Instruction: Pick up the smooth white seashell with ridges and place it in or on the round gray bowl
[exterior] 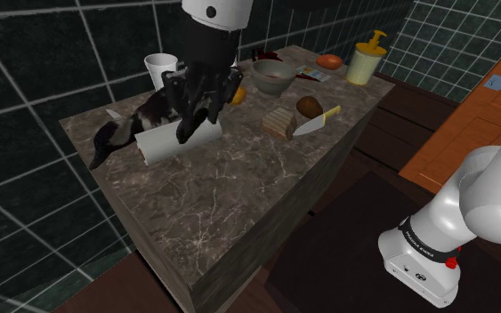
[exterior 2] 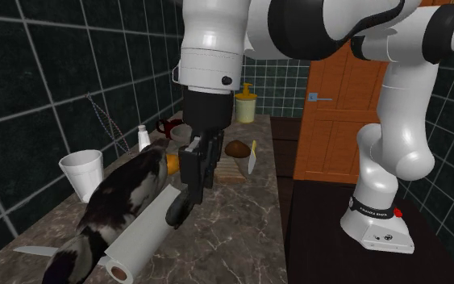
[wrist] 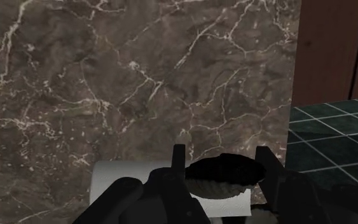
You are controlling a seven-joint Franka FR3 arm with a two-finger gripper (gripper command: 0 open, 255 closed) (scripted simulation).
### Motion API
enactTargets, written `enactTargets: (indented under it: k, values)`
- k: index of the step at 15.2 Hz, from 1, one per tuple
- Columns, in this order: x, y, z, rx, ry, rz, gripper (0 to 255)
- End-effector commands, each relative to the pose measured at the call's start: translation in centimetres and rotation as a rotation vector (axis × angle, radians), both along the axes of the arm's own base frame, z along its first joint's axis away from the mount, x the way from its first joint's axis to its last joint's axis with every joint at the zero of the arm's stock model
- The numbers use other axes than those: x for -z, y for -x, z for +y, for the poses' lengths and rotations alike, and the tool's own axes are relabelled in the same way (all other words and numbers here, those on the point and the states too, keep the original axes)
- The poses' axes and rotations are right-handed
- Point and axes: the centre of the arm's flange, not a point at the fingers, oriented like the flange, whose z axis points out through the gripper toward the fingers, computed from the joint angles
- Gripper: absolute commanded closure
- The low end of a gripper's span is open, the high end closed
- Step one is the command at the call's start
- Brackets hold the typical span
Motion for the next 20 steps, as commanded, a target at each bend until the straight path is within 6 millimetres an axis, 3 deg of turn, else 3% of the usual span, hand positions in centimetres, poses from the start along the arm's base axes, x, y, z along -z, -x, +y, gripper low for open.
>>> enactTargets:
  k: [1,20]
  values:
    - [-0.4,-0.6,-1.1,0.0,0.0,0.0,255]
    - [-0.8,-11.0,-23.9,0.0,0.0,0.0,255]
